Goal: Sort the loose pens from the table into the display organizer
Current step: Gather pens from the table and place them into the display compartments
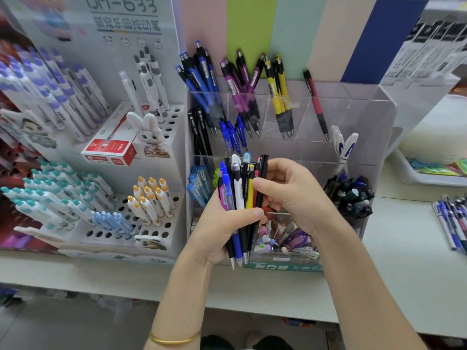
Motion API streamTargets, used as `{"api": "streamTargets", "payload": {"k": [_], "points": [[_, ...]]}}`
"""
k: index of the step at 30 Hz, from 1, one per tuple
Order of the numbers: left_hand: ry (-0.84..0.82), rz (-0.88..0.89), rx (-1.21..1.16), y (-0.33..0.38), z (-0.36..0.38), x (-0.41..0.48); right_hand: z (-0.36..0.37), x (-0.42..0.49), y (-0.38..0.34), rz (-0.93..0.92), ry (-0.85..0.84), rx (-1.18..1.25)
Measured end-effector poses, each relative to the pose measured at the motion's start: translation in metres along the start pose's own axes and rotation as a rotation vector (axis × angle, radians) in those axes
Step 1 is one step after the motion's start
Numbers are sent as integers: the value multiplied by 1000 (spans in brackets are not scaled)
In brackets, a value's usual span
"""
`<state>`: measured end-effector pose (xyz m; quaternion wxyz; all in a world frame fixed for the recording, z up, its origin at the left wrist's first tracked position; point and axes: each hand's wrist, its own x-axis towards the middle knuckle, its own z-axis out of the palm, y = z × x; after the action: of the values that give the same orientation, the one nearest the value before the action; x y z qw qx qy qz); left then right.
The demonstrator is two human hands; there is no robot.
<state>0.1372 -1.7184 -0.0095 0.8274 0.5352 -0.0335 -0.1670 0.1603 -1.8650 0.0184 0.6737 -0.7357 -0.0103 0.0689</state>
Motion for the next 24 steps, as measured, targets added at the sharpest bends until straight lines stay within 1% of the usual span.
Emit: {"api": "streamTargets", "payload": {"k": [3, 5, 9, 11, 19, 24], "points": [[12, 27, 68, 1, -2, 2, -1, 3, 0, 12, -24, 25], [6, 24, 62, 2, -1, 1, 0, 5, -3, 19, -51, 61], [-36, 39, 20, 6, -1, 0, -3, 4, -5, 27, -114, 256], [-45, 56, 15, 8, -2, 1, -4, 3, -6, 18, -143, 306], [-25, 38, 70, 10, -1, -4, -2, 2, -6, -24, -154, 244], [-5, 24, 59, 9, -1, -6, -3, 2, -7, -36, -155, 195]]}}
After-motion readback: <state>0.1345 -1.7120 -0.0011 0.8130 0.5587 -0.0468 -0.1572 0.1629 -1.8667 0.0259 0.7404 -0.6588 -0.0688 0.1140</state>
